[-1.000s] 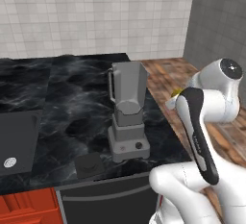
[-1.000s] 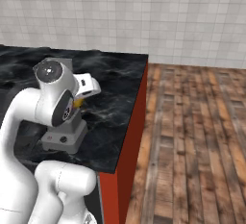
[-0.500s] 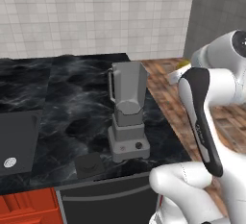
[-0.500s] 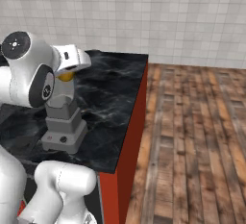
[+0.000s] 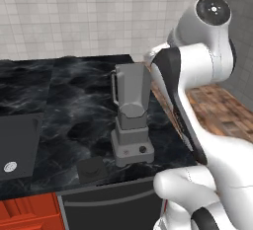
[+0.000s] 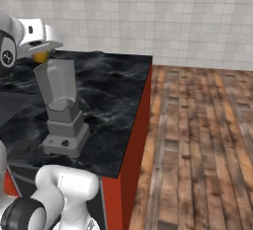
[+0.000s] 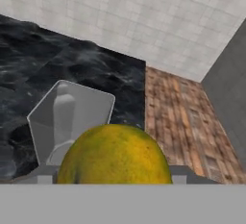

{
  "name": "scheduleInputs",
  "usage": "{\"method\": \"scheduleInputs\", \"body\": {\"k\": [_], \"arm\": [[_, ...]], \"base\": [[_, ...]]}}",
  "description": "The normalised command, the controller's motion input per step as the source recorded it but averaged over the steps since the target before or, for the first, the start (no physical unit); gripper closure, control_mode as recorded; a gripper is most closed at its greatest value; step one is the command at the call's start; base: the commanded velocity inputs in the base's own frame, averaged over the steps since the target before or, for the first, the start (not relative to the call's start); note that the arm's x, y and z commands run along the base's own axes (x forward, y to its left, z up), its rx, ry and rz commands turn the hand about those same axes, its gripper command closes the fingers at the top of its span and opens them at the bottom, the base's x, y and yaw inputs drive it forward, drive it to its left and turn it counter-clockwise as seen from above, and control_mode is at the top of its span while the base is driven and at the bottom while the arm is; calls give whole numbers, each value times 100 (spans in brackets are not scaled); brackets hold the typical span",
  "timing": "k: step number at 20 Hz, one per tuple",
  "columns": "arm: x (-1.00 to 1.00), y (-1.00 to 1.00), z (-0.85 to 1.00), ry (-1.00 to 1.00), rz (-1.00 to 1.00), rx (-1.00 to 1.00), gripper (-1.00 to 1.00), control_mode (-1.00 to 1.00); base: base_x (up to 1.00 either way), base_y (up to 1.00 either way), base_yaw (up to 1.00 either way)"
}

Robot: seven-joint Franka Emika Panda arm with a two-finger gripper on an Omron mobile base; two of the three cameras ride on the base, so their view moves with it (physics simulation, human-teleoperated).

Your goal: Open the blender lid, put the orange in the blender, close the lid, and start the blender.

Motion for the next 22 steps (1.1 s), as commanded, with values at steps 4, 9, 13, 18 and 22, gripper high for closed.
{"method": "scheduleInputs", "body": {"k": [4,9,13,18,22], "arm": [[56,69,-28,24,0,0,100,-100],[60,32,-48,24,0,0,100,-100],[33,0,-41,14,0,0,100,-100],[25,4,-54,12,0,0,100,-100],[33,11,-44,16,0,0,100,-100]], "base": [[0,0,0],[0,0,0],[0,0,0],[0,0,0],[0,0,0]]}}
